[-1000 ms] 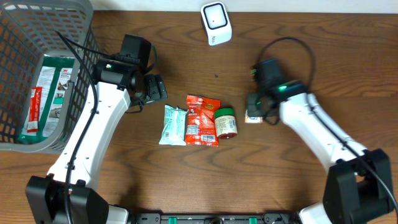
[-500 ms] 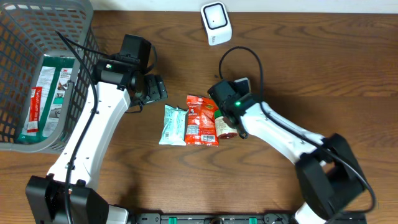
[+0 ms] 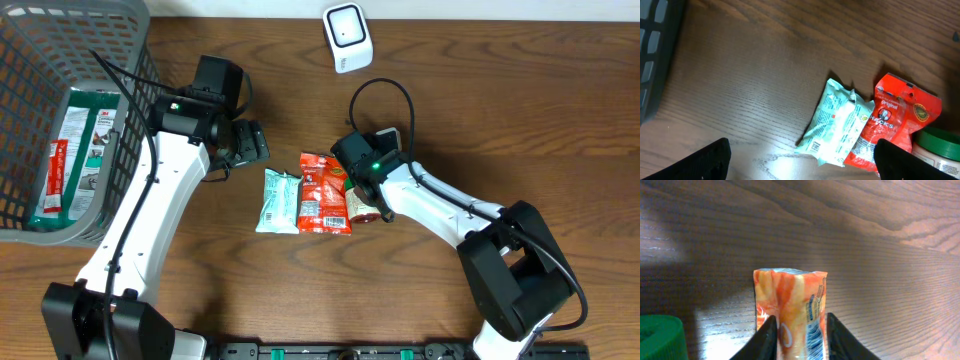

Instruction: Scan the item barcode

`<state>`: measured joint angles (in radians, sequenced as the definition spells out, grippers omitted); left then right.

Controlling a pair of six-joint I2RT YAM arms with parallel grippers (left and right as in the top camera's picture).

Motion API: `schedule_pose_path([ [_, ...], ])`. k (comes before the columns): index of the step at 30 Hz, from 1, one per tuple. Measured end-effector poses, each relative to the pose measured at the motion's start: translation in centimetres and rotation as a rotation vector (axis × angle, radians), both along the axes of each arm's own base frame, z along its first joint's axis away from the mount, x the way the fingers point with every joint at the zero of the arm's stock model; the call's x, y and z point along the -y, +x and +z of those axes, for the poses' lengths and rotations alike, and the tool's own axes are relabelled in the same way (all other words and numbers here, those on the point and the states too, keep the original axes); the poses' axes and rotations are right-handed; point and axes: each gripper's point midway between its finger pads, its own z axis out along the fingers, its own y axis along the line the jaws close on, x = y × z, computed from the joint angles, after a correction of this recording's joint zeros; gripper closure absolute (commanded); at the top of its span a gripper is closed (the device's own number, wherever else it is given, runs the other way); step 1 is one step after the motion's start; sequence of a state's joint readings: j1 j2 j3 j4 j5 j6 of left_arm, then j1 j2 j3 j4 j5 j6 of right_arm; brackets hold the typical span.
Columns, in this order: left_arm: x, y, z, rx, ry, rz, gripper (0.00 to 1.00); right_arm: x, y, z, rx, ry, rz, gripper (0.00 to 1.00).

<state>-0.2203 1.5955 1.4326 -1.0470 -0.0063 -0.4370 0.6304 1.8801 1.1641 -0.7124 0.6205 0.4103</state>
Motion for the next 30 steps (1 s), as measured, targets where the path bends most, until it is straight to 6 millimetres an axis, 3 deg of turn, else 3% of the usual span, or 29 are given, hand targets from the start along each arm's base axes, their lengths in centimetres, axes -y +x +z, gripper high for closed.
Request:
schedule_pose_path([
  [4, 0.0, 0.0, 0.0, 0.000, 0.000, 0.000, 0.09, -0.1, -0.1, -0.1, -0.004, 0.005, -0.001, 0.58],
  [8, 0.0, 0.0, 0.0, 0.000, 0.000, 0.000, 0.09, -0.4, -0.1, 0.1, -0.017, 0.019, 0.004, 0.55],
  [14, 0.0, 0.0, 0.0, 0.000, 0.000, 0.000, 0.09, -1.6, 1.0, 1.7, -0.019, 0.087, 0.000, 0.49],
  [18, 0.0, 0.0, 0.0, 0.000, 0.000, 0.000, 0.09, -1.8, 1.8, 2.8, -0.040, 0.186, -0.025, 0.38],
  [25, 0.0, 0.0, 0.0, 0.000, 0.000, 0.000, 0.08, -0.1, 2.1, 2.4, -0.152, 0.425, -0.130, 0.38],
  [30, 0.0, 0.0, 0.0, 0.000, 0.000, 0.000, 0.09, 0.6, 1.7, 1.6, -0.201, 0.504, -0.168, 0.39],
])
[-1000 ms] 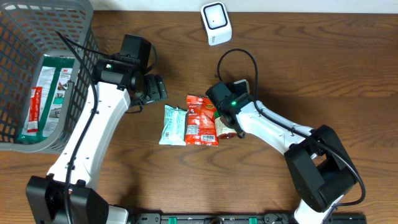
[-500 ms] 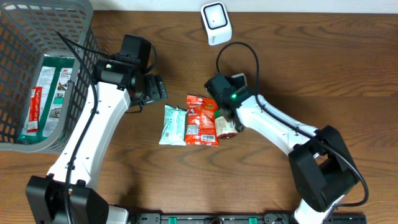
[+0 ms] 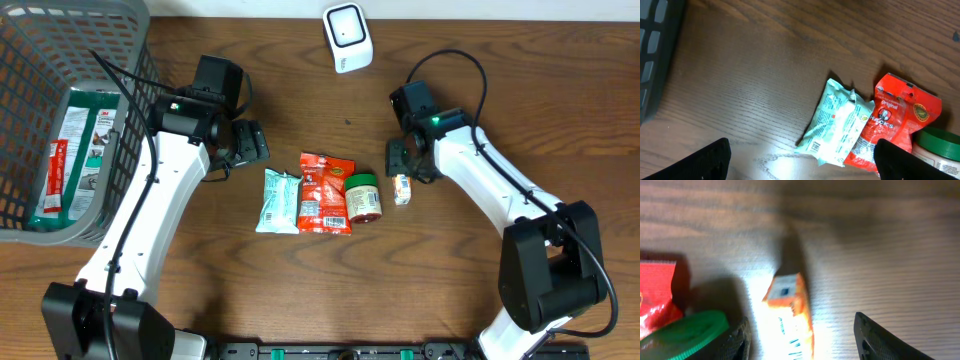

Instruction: Scan the item barcode

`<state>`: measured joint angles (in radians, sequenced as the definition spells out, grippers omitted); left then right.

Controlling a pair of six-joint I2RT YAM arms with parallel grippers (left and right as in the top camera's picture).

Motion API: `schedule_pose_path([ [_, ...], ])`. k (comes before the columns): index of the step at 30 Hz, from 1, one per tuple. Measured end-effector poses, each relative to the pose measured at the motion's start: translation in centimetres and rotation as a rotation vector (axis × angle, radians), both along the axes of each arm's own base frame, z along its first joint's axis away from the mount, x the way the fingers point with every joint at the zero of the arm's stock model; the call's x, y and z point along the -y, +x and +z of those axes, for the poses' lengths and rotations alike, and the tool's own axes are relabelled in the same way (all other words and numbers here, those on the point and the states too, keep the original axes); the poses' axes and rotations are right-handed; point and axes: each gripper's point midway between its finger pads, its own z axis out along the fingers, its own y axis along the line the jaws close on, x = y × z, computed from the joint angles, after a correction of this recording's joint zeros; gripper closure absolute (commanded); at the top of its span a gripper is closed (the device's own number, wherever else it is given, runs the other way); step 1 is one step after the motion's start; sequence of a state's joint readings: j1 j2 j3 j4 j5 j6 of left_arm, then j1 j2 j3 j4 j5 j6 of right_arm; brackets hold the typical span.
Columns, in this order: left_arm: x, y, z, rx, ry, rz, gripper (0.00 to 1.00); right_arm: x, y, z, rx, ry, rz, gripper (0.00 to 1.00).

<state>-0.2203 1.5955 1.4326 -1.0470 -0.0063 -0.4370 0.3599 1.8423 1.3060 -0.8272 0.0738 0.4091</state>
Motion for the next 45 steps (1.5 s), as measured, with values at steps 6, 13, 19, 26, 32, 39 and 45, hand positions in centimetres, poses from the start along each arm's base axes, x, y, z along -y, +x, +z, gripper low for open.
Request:
schedule_pose_path([
  [6, 0.0, 0.0, 0.0, 0.000, 0.000, 0.000, 0.09, -0.6, -1.5, -2.0, -0.038, 0.037, 0.018, 0.48],
  [13, 0.0, 0.0, 0.0, 0.000, 0.000, 0.000, 0.08, -0.5, -2.0, -2.9, -0.044, 0.037, 0.021, 0.85],
  [19, 0.0, 0.0, 0.0, 0.000, 0.000, 0.000, 0.08, -0.5, -2.0, -2.9, -0.044, 0.037, 0.022, 0.69],
  [26, 0.0, 0.0, 0.0, 0.000, 0.000, 0.000, 0.09, -1.3, -2.2, -2.8, -0.043, 0.040, 0.043, 0.65],
  [32, 0.0, 0.0, 0.0, 0.000, 0.000, 0.000, 0.08, -2.1, -2.3, -2.8, -0.035, 0.044, 0.063, 0.71],
  [39, 0.0, 0.0, 0.0, 0.000, 0.000, 0.000, 0.08, -2.1, -2.2, -2.8, -0.033, 0.045, 0.065, 0.55],
  [45, 0.0, 0.0, 0.0, 0.000, 0.000, 0.000, 0.09, -2.1, -2.1, -2.7, -0.027, 0.041, 0.090, 0.37],
])
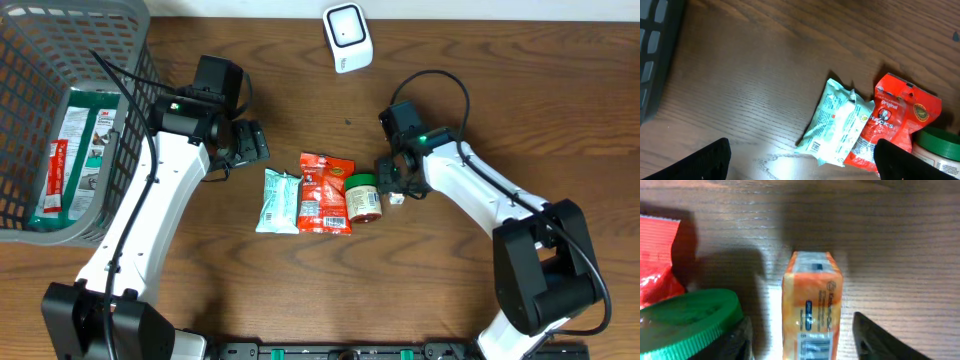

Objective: Scan the item barcode
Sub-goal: 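Set the orange box down right of the jar and retract right gripper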

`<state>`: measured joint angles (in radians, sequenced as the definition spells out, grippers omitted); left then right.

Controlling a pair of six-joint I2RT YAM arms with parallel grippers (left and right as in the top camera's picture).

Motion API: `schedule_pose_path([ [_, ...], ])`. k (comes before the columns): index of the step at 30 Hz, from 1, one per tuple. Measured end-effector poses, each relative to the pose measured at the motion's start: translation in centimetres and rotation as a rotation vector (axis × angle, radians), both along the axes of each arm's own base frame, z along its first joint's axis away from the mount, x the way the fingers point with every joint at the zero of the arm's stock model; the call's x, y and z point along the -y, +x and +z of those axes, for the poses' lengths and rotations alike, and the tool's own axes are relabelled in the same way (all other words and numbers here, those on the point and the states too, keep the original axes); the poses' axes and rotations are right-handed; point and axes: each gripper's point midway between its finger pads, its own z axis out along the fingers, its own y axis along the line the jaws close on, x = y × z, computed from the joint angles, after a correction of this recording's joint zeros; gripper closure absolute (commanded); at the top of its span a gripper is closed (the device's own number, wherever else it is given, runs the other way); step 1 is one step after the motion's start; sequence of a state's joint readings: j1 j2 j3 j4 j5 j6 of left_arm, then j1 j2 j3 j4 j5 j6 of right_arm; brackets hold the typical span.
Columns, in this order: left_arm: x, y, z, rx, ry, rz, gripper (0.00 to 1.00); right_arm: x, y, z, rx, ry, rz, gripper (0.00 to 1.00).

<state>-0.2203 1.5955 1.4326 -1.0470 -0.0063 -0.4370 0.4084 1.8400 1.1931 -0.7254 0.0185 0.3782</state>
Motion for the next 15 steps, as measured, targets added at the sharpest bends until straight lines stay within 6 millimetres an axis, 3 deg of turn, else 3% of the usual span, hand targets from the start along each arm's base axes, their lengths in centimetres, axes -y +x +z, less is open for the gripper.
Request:
schedule_pose_path([
  [4, 0.0, 0.0, 0.0, 0.000, 0.000, 0.000, 0.09, 0.4, 0.3, 1.3, 0.011, 0.000, 0.011, 0.35],
  [10, 0.0, 0.0, 0.0, 0.000, 0.000, 0.000, 0.09, 1.7, 2.7, 5.7, 0.098, 0.022, -0.007, 0.18],
  [13, 0.0, 0.0, 0.0, 0.000, 0.000, 0.000, 0.08, 3.4, 4.0, 8.1, 0.160, 0.034, -0.034, 0.01],
  [15, 0.0, 0.0, 0.0, 0.000, 0.000, 0.000, 0.08, 5.3, 4.7, 9.4, 0.195, 0.035, -0.074, 0.01],
])
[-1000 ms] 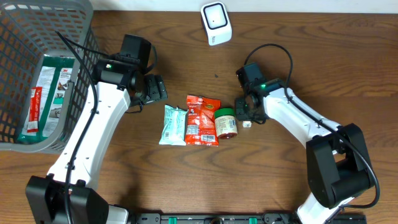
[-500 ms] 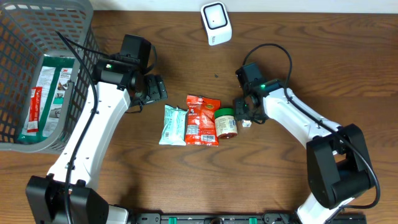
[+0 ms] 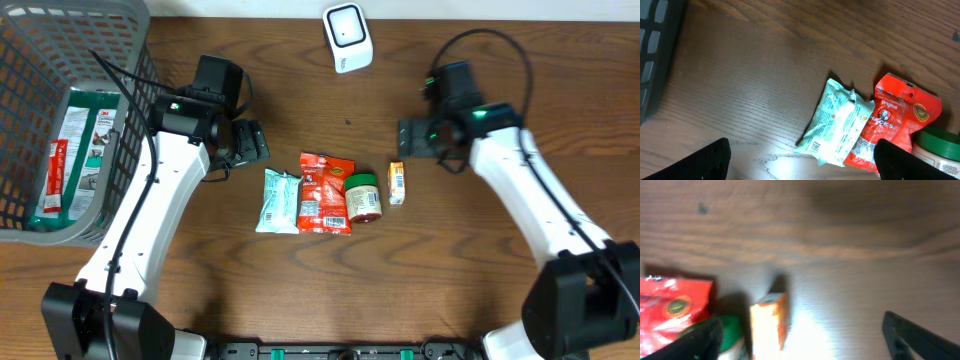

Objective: Scan the item barcode
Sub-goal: 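Set the orange box down right of the jar and retract right gripper, then move the left gripper into the grey basket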

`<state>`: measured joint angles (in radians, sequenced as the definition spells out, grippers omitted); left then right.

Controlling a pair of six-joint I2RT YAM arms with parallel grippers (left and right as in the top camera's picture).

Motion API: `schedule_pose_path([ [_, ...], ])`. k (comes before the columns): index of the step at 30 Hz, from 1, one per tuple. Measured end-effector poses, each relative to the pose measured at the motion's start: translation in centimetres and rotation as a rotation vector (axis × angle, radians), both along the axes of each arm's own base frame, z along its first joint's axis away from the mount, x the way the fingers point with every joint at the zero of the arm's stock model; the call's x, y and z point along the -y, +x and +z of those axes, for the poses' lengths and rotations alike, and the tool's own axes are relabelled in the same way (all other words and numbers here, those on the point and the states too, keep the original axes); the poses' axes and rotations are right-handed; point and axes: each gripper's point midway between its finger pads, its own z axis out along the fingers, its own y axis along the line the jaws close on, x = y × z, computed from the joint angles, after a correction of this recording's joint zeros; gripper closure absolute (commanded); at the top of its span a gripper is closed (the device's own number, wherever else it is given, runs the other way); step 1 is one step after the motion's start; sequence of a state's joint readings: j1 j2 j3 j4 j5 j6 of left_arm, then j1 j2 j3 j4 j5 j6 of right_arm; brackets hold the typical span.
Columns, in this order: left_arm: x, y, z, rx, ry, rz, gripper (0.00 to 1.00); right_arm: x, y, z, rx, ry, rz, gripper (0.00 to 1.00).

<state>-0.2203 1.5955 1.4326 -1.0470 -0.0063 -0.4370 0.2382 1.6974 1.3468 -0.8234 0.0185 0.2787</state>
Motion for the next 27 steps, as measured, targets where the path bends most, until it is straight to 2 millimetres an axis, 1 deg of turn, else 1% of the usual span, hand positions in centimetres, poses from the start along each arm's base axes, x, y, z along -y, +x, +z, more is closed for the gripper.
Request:
schedule_pose_path([
  [2, 0.0, 0.0, 0.0, 0.000, 0.000, 0.000, 0.09, 2.1, 0.4, 0.6, 0.016, 0.002, -0.053, 0.01],
  [5, 0.0, 0.0, 0.0, 0.000, 0.000, 0.000, 0.09, 5.5, 0.8, 0.7, 0.017, 0.001, -0.136, 0.01],
  [6, 0.0, 0.0, 0.0, 0.000, 0.000, 0.000, 0.09, 6.9, 0.8, 0.7, 0.014, -0.001, -0.170, 0.01],
  [9, 0.0, 0.0, 0.0, 0.000, 0.000, 0.000, 0.08, 10.0, 0.4, 0.5, -0.006, -0.005, -0.247, 0.01],
  [12, 0.0, 0.0, 0.0, 0.000, 0.000, 0.000, 0.09, 12.1, 0.0, 0.4, -0.019, -0.010, -0.300, 0.01],
  [15, 0.0, 0.0, 0.0, 0.000, 0.000, 0.000, 0.08, 13.3, -0.1, 0.4, -0.021, -0.010, -0.332, 0.01],
  [18, 0.0, 0.0, 0.0, 0.000, 0.000, 0.000, 0.09, 13.8, -0.2, 0.4, -0.021, -0.010, -0.345, 0.01],
  [27, 0.0, 0.0, 0.0, 0.000, 0.000, 0.000, 0.09, 13.8, -0.2, 0.4, -0.021, -0.009, -0.346, 0.01],
])
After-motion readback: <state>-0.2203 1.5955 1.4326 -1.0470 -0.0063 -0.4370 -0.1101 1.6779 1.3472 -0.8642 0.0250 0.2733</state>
